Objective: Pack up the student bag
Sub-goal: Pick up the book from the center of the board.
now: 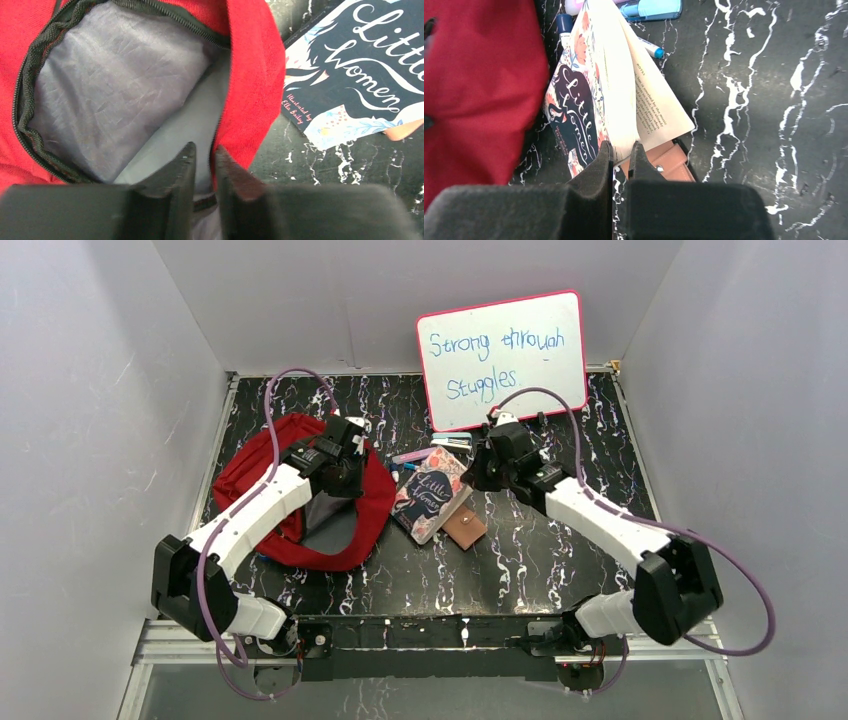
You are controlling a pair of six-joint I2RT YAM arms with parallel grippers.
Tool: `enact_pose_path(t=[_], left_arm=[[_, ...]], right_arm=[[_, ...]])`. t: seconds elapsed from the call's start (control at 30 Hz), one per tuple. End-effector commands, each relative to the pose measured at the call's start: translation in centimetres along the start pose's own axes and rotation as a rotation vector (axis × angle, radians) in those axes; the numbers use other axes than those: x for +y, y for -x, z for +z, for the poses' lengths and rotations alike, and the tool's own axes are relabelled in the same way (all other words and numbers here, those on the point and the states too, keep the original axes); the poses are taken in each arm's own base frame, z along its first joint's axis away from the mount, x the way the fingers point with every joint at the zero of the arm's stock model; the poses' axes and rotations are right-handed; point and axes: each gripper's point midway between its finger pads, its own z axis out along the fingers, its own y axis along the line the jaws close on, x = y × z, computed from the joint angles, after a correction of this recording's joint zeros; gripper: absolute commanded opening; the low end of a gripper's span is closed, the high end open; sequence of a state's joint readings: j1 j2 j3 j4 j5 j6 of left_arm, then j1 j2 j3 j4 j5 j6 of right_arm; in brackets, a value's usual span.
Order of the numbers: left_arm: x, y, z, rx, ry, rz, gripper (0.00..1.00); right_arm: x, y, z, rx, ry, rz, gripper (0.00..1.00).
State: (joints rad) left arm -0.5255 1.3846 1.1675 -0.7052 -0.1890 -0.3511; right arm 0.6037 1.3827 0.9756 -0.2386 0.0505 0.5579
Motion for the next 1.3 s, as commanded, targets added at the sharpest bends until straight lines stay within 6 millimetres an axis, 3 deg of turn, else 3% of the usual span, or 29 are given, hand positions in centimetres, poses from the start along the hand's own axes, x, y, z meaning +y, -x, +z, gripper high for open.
enact_pose_path(t=[0.0,0.23,0.4,0.5,0.7,0.97,1.27], left_arm=[[-1.7,0.6,0.4,-0.014,-0.094,0.006,0.29],[-5.4,4.9,-1.2,-0.164,-0.295,0.075,0.64],[-7.9,7.8,-2.7,-0.373,-0.449,0.170,0.70],[-9.7,8.0,-3.6,-0.494,-0.577,0.276,0.73],[-12.4,6.4,-5.2,-0.687,-0.794,0.441,0.74],[-13.9,3.9,-3.8,-0.719,-0.914,0.602,0.72],[-14.6,1.7,-2.7,-0.764,-0.990,0.685,0.66]], right_arm=[[0.2,3.7,-2.9,-0.184,0.017,-0.096,0.00],[-0.4,5.1,-5.7,-0.324,0.029,-0.235,0.00],[0.8,5.2,-7.5,-0.389,0.122,-0.351,0.00],[1.8,5.4,-8.9,-0.441,0.182,-0.417,0.00],[2.9,4.8,-11.1,-0.520,0.280,-0.536,0.00],[4.3,2.6,-11.7,-0.502,0.408,-0.620,0.00],[4.8,1.5,-12.2,-0.511,0.469,-0.678,0.00]])
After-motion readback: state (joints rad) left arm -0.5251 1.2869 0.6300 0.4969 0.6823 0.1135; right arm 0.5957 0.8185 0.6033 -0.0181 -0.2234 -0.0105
